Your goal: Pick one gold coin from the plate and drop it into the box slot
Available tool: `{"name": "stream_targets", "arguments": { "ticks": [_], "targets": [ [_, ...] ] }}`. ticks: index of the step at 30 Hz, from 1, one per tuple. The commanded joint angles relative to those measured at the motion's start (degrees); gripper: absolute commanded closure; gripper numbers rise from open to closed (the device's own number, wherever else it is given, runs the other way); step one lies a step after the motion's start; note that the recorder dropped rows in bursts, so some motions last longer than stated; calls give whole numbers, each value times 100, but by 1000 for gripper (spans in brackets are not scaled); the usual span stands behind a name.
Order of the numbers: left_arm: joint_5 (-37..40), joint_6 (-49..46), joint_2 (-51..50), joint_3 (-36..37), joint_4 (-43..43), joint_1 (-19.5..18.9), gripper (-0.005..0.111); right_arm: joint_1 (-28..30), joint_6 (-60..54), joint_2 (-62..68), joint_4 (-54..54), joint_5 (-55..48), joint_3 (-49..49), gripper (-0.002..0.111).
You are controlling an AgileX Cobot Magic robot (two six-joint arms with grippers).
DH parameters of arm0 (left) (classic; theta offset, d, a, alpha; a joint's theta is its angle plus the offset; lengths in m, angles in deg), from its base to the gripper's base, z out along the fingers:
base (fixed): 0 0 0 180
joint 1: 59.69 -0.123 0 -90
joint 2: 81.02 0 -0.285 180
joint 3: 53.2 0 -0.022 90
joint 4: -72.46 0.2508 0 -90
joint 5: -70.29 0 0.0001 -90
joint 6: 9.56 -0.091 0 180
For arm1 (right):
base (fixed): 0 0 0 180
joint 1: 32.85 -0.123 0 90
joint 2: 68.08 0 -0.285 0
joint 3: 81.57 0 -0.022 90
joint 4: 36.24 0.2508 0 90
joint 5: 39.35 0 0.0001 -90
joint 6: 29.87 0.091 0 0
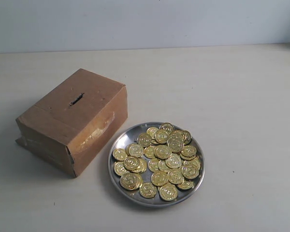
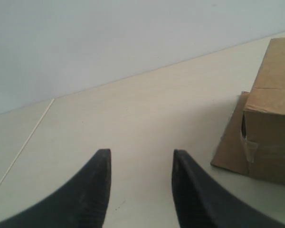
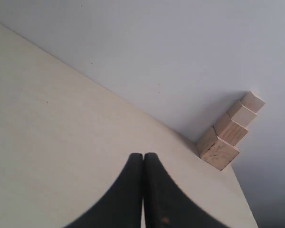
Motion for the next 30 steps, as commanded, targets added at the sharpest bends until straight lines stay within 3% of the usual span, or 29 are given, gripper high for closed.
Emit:
{"name": "stream_targets", "arguments": {
  "ticks": [1,6,9,11,12,15,17,22,25,30],
  "targets": [
    [368,-3,23,-4,-3,46,65,25,18,-26,80,-43,25,108],
    [344,-3,23,-4,-3,46,65,25,18,-26,117,-314,25,108],
    [344,7,23,-4,-3,46,71,25,18,-26,117,-314,25,108],
    [256,7,23,-4,-14,46,91,25,18,-26,131,-315,25,108],
    [140,-1,23,-4,-14,46,106,25,18,-26,131,-315,25,108],
    [-442,35,23,-4,-23,46,107,25,18,-26,475,-280,25,108],
    [-733,599,23,-4,-124,35,107,25,18,-26,1162,-267,25,108],
    [293,2737,23,-4,-425,35,107,25,157,-26,1365,-398,25,108],
    [279,2793,23,-4,-541,35,107,25,901,-26,1377,-410,25,108],
    [279,2791,23,-4,-539,35,107,25,947,-26,1377,-588,25,108]
  ]
}}
